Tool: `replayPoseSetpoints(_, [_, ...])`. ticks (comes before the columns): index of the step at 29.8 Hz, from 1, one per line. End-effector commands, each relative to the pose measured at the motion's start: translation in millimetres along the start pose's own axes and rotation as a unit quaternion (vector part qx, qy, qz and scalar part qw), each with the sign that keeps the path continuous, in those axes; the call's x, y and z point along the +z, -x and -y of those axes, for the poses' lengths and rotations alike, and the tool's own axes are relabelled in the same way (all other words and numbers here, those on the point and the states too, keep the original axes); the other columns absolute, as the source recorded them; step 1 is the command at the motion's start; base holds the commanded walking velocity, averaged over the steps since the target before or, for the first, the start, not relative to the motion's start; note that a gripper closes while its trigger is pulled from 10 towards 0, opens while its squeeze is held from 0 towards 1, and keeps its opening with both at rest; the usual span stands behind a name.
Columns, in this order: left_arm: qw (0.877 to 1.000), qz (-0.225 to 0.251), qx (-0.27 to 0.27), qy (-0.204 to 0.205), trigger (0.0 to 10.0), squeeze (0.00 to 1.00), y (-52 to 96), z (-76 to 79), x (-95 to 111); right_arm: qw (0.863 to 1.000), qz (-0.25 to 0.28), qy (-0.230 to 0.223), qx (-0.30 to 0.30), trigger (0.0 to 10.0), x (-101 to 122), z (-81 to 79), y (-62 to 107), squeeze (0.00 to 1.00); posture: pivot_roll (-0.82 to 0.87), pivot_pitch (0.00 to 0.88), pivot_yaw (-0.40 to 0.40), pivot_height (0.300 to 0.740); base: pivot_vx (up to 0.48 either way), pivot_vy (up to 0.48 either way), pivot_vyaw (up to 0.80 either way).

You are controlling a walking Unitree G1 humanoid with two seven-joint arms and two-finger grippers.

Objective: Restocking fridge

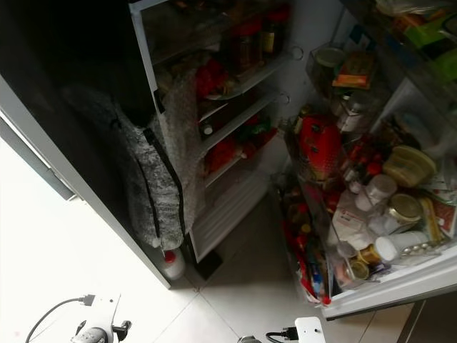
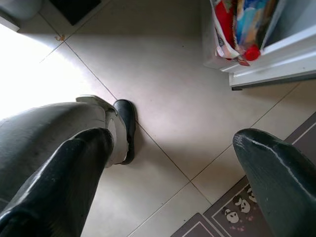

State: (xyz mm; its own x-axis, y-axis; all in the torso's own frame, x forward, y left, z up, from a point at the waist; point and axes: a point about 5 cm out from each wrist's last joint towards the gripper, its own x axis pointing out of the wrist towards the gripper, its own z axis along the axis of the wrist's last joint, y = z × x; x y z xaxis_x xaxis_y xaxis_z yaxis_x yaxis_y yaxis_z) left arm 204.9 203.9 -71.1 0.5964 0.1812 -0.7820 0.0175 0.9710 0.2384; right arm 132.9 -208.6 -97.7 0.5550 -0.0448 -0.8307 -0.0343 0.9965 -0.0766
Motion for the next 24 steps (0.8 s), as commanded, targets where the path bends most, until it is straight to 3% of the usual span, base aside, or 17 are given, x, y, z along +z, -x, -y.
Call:
replayPoseSetpoints(1, [1.0, -0.017, 0.001, 0.0, 10.0, 0.0, 0.9, 0.4, -7.8, 1.0, -0.017, -0.007, -0.002, 10.0, -11.3, -0.2, 3.0, 0.0, -0.22, 0.154, 0.002, 0.74, 0.0, 0.349, -0.75])
replayPoseSetpoints(5, [1.0, -0.02, 0.005, -0.001, 10.0, 0.0, 2.1, -6.8, -15.7, 1.0, -0.017, -0.007, -0.002, 10.0, -11.2, -0.2, 2.9, 0.0, -0.22, 0.153, 0.003, 0.74, 0.0, 0.414, -0.75])
replayPoseSetpoints(12, [1.0, -0.016, 0.009, -0.007, 10.0, 0.0, 2.6, -11.0, -17.3, 1.0, -0.016, -0.008, -0.002, 10.0, -10.8, -0.2, 2.8, 0.0, -0.22, 0.153, 0.003, 0.74, 0.0, 0.0, -0.75])
replayPoseSetpoints(18, [1.0, -0.013, 0.012, -0.008, 10.0, 0.0, 2.4, -11.2, -16.2, 1.0, -0.009, 0.004, -0.005, 10.0, -9.1, 0.3, 2.7, 0.0, -0.22, 0.154, 0.003, 0.74, 0.0, 0.0, 0.0])
replayPoseSetpoints(24, [1.0, -0.019, 0.011, -0.013, 10.0, 0.0, 2.6, -10.1, -17.8, 0.998, 0.005, -0.03, -0.051, 10.0, -9.2, 4.0, 3.8, 0.0, -0.23, 0.155, 0.005, 0.74, 0.0, 0.0, 0.0])
